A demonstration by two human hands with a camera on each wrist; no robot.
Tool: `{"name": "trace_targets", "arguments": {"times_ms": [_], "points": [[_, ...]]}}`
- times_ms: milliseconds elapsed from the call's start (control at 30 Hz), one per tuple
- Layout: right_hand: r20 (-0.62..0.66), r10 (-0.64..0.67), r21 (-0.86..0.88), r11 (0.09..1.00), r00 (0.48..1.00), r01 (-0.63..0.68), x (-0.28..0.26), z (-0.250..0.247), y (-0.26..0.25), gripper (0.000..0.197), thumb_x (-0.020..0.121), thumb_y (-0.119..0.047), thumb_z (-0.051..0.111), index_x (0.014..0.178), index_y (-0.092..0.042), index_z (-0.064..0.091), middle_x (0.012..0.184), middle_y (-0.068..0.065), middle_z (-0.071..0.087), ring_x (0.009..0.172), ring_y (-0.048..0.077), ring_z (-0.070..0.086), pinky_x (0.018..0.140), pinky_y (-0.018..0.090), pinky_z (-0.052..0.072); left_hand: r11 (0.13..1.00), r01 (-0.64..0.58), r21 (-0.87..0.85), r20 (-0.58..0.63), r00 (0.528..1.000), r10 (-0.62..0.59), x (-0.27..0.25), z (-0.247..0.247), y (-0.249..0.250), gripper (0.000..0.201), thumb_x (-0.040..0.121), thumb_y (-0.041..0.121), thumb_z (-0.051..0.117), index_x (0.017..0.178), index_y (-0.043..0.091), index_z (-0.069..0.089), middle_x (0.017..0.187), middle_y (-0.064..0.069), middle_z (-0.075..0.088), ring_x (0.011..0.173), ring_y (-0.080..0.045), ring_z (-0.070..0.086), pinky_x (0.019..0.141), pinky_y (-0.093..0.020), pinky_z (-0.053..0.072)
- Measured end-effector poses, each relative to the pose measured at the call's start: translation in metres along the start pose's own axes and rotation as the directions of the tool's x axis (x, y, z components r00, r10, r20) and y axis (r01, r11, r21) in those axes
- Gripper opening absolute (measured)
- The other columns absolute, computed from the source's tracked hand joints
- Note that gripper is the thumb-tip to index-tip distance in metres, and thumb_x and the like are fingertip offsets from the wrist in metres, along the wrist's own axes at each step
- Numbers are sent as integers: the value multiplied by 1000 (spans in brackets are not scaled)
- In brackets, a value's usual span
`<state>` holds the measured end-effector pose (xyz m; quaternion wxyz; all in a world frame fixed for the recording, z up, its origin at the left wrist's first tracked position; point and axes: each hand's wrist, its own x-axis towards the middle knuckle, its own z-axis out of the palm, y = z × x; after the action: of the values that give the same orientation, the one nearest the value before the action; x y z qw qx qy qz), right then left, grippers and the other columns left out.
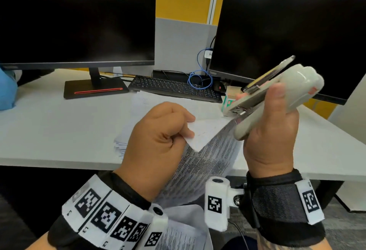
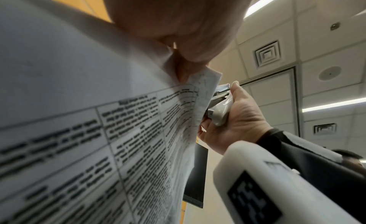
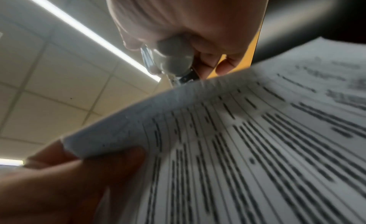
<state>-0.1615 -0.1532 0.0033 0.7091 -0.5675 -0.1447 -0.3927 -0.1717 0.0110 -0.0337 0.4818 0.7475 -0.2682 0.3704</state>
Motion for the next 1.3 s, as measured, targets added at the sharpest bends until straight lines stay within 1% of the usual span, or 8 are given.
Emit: {"name": "trace_targets", "arguments": {"times_ms": [67, 200, 300, 433, 533, 667, 1133, 1300], "points": [[24, -34, -25, 999, 999, 34, -4, -1, 0, 90, 69, -81, 58, 89, 7, 60, 61, 4, 62, 60, 28, 63, 61, 30, 52, 999, -47, 8, -4, 999, 47, 0, 0, 0, 29, 61, -19, 55, 60, 10, 60, 88, 9, 60, 87, -1, 57, 77, -6, 40], [90, -66, -11, 998, 994, 68, -8, -2, -4, 101, 71, -80, 56, 92, 19, 57, 54, -5, 63, 62, 25, 68, 62, 22, 54, 999, -50, -4, -12, 999, 50, -1, 2, 0, 30, 62, -19, 55, 60, 11, 61, 84, 10, 59, 86, 1, 57, 77, -4, 39], [73, -62, -18, 998, 995, 63, -9, -1, -3, 86, 73, -79, 55, 85, 6, 58, 56, -5, 61, 56, 18, 62, 58, 22, 51, 1000, 13, -22, 2, 1000, -13, 0, 1, 2, 29, 73, -14, 61, 71, 15, 64, 81, 10, 61, 84, -1, 59, 74, -11, 45], [84, 10, -39, 999, 996, -7, -11, 7, -2, 44, 76, -72, 60, 77, -28, 67, 60, -1, 60, 61, 17, 61, 60, 28, 51, 954, 293, -67, 89, 954, -286, 6, 3, 8, 41, 82, 14, 74, 101, 40, 49, 79, 7, 64, 72, -9, 62, 66, -22, 49], [131, 116, -65, 992, 985, -109, -12, 14, 2, 48, 72, -69, 60, 76, -23, 67, 68, 4, 66, 71, 22, 67, 67, 37, 54, 924, 381, -44, 146, 917, -371, 8, 7, 10, 52, 79, 19, 77, 107, 43, 41, 74, 6, 68, 66, -8, 64, 66, -23, 51], [161, 169, -86, 984, 972, -157, -13, 22, 3, 46, 68, -65, 55, 77, -20, 63, 66, -2, 65, 70, 17, 68, 65, 34, 56, 904, 416, -97, 192, 899, -393, 9, 9, 20, 45, 82, 26, 76, 106, 38, 41, 70, 0, 70, 64, -15, 67, 68, -41, 56], [149, 22, -197, 980, 989, 8, -17, 26, 3, 32, 78, -57, 57, 69, -27, 64, 63, -7, 64, 64, 15, 64, 60, 28, 50, 890, 424, -169, 226, 896, -383, 5, 13, 20, 41, 83, 19, 74, 100, 36, 42, 67, -1, 67, 59, -14, 62, 64, -40, 55], [155, 71, -187, 981, 985, -41, -14, 23, 5, 30, 74, -61, 60, 69, -32, 66, 63, -9, 65, 64, 13, 64, 60, 28, 52, 892, 416, -178, 240, 897, -371, 3, 16, 14, 37, 81, 18, 76, 96, 35, 47, 66, 3, 67, 58, -10, 61, 61, -33, 53]]}}
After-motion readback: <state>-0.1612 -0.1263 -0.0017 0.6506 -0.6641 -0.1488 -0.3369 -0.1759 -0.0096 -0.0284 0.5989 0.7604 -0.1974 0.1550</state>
